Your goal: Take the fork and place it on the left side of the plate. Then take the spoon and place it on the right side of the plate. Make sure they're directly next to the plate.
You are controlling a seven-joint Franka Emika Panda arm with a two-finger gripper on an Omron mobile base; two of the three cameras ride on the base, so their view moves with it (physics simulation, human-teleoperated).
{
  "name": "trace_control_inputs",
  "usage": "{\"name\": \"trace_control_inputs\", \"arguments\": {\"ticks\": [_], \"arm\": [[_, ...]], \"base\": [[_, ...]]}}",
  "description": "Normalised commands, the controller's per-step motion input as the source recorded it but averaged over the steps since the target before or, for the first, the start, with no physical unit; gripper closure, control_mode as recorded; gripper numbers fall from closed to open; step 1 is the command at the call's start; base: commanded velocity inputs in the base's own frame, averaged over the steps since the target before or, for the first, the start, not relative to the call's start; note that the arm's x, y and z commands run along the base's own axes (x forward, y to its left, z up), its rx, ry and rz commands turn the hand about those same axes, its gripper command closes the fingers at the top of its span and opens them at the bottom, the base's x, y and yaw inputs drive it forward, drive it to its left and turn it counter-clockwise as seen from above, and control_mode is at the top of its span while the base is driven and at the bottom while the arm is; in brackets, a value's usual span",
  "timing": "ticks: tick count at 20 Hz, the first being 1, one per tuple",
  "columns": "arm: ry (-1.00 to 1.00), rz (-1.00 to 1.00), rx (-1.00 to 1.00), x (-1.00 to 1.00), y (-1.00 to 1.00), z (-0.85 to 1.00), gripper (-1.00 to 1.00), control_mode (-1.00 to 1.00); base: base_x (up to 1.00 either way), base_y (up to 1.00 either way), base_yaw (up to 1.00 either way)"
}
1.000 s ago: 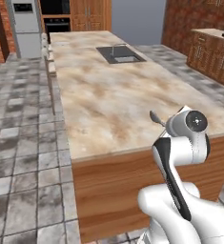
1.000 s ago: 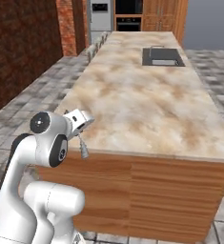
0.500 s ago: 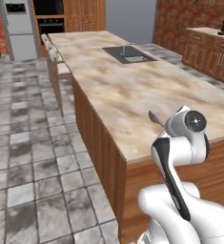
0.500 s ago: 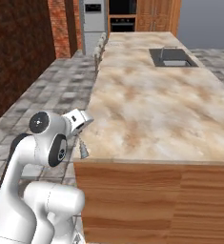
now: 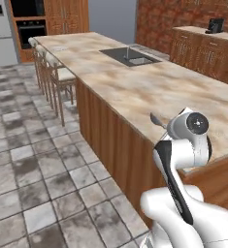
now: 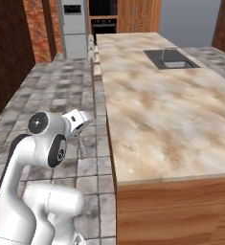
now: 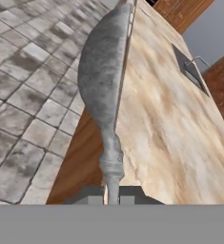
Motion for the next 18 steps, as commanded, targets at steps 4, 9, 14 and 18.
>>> {"name": "trace_control_inputs", "arguments": {"ticks": [4, 9, 14, 18], "arm": [[0.00, 0.00, 0.00, 0.00, 0.00, 0.00, 1.00, 1.00], [0.00, 0.00, 0.00, 0.00, 0.00, 0.00, 1.00, 1.00], [0.00, 0.00, 0.00, 0.00, 0.00, 0.00, 1.00, 1.00], [0.00, 0.00, 0.00, 0.00, 0.00, 0.00, 1.00, 1.00]], "base": [[0.51, 1.00, -0.31], [0.53, 1.00, -0.33], [0.58, 1.00, -0.35], [0.60, 1.00, -0.36]]}}
